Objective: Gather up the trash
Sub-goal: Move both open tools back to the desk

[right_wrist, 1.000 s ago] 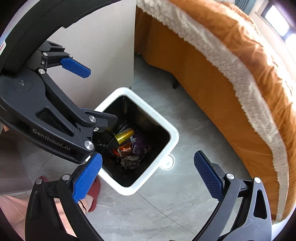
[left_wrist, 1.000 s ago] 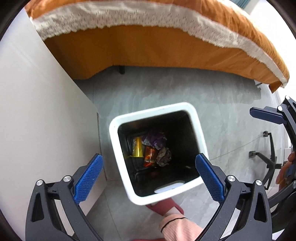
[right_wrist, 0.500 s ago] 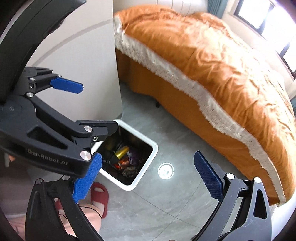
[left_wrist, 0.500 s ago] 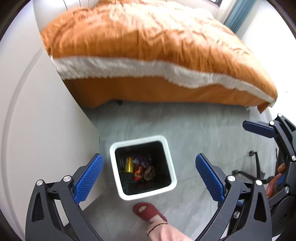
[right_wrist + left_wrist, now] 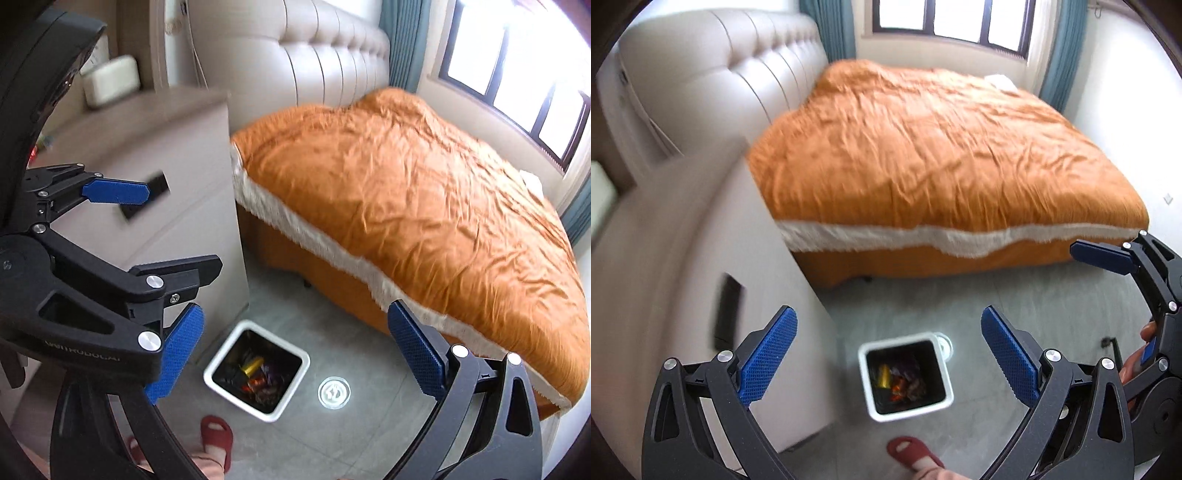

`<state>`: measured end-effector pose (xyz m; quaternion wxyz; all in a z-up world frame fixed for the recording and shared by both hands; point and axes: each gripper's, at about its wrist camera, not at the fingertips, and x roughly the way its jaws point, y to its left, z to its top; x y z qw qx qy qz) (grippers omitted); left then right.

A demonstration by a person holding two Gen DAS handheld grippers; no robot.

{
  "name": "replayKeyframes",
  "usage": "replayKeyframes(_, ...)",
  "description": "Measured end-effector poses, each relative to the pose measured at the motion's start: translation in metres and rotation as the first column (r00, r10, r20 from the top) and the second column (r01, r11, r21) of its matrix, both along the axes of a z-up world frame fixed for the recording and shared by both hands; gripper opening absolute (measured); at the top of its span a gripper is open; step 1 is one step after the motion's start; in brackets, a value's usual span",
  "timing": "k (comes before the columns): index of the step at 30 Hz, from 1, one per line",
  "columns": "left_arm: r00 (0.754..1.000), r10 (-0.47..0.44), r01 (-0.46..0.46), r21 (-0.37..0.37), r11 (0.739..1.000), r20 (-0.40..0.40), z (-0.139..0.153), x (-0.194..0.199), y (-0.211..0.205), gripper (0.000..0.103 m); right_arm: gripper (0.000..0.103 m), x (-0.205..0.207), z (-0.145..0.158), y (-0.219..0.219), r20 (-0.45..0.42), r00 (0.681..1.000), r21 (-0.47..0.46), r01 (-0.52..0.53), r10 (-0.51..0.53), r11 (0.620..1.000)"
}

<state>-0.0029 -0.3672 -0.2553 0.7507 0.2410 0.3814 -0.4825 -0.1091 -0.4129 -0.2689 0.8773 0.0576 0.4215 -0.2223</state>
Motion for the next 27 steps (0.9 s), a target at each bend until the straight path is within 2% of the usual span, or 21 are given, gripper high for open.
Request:
replayKeyframes(7,0.984,0.148,-0.14,-0.081,0.987,0.095,0.064,0.013,0.04,0.098,0.099,0.021,0.048,0.02,0.094,0.991,-0.03,-0.093,0.095,0.995)
replayKeyframes(12,0.939,0.31,-0.295,-0.115,0.949,0.151,0.101,0.03,0.086,0.098,0.099,0.055,0.082,0.049,0.169,0.952,-0.094,-0.243,0.255,0.966)
replayKeyframes(16,0.873,0.46,-0.44,-0.145,0.886,0.164,0.12,0.051,0.129,0.098,0.099,0.084,0.101,0.075,0.208,0.897,-0.118,-0.374,0.391,0.92)
replayKeyframes(19,0.801,0.567,-0.543,-0.164,0.823,0.193,0.134,0.064,0.166,0.098,0.099,0.105,0.112,0.099,0.22,0.851,-0.129,-0.46,0.477,0.879)
replayKeyframes(20,0.786,0.586,-0.561,-0.168,0.81,0.196,0.136,0.067,0.174,0.098,0.099,0.115,0.115,0.11,0.223,0.83,-0.129,-0.495,0.511,0.859)
replayKeyframes(22,0.743,0.635,-0.611,-0.176,0.772,0.212,0.141,0.073,0.193,0.098,0.099,0.126,0.116,0.124,0.223,0.808,-0.132,-0.529,0.546,0.838)
replayKeyframes(25,0.662,0.714,-0.691,-0.183,0.7,0.228,0.145,0.087,0.229,0.098,0.099,0.144,0.115,0.148,0.215,0.775,-0.132,-0.58,0.595,0.803)
replayKeyframes(27,0.619,0.752,-0.73,-0.185,0.658,0.227,0.142,0.094,0.252,0.098,0.099,0.153,0.114,0.163,0.209,0.756,-0.132,-0.607,0.621,0.783)
